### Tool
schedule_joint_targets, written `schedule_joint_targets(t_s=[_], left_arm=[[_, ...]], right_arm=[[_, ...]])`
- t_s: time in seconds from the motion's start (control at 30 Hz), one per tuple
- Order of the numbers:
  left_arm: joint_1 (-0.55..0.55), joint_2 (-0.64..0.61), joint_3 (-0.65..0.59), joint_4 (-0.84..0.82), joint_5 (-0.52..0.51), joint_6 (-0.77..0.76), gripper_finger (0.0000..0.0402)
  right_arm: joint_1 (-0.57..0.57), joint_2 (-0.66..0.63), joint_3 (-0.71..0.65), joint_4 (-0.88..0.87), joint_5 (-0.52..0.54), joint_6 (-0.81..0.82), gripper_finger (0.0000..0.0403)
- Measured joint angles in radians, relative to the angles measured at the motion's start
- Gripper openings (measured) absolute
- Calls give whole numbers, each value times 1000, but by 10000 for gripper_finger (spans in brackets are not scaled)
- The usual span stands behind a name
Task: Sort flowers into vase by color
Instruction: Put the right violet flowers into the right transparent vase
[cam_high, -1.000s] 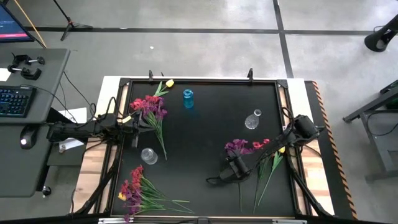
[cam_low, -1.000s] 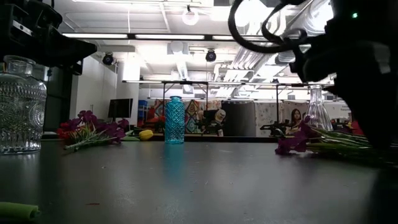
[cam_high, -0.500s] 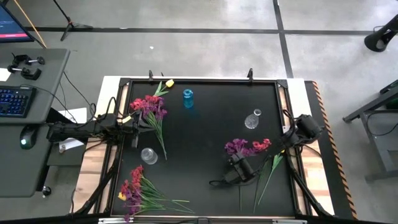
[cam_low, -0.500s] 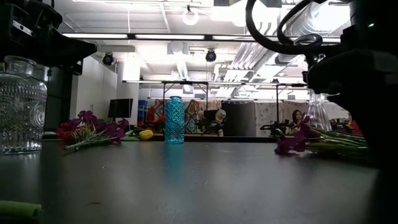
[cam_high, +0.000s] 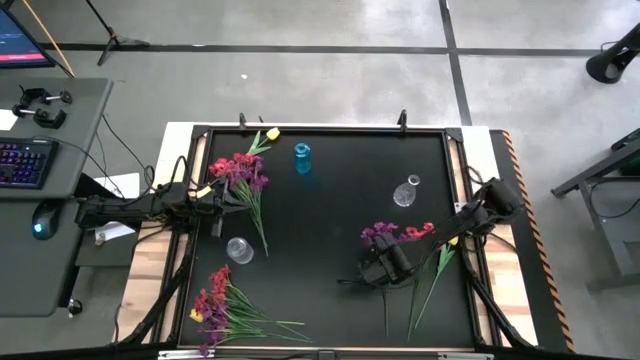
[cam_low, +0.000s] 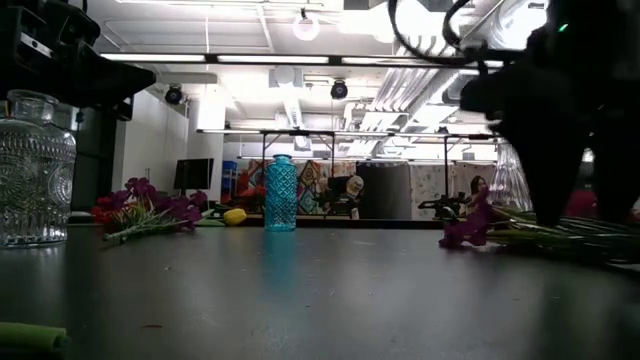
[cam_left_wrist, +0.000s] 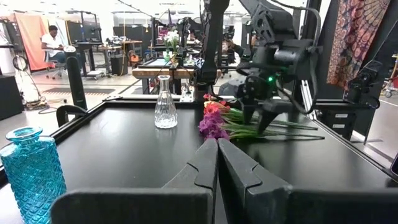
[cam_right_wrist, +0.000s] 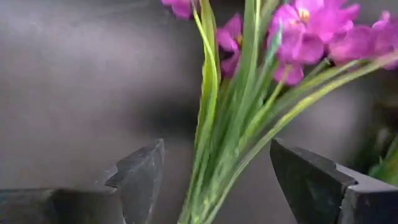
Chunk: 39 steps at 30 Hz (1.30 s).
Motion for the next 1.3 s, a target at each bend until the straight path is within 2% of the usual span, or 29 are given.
schedule_joint_targets(t_s=[0.27, 0.5, 0.8, 0.9, 0.97, 1.17, 1.2, 1.3], left_arm=[[0, 0, 0, 0, 0, 0, 0], [0, 0, 0, 0, 0, 0, 0], [0, 0, 0, 0, 0, 0, 0], [0, 0, 0, 0, 0, 0, 0], [0, 0, 0, 0, 0, 0, 0], [0, 0, 0, 0, 0, 0, 0], [0, 0, 0, 0, 0, 0, 0], [0, 0, 0, 0, 0, 0, 0]], right_arm=[[2, 1, -23, 19, -52, 41, 281], [9, -6, -136, 221, -92, 100, 281], [-2, -5, -136, 210, -76, 78, 273], [-3, -4, -132, 198, -76, 64, 240], [-3, -4, -132, 189, -75, 61, 201], [-4, -8, -132, 187, -57, 16, 30], [-4, -14, -133, 189, -52, 8, 17], [-13, -42, -124, 183, -1, -33, 21]])
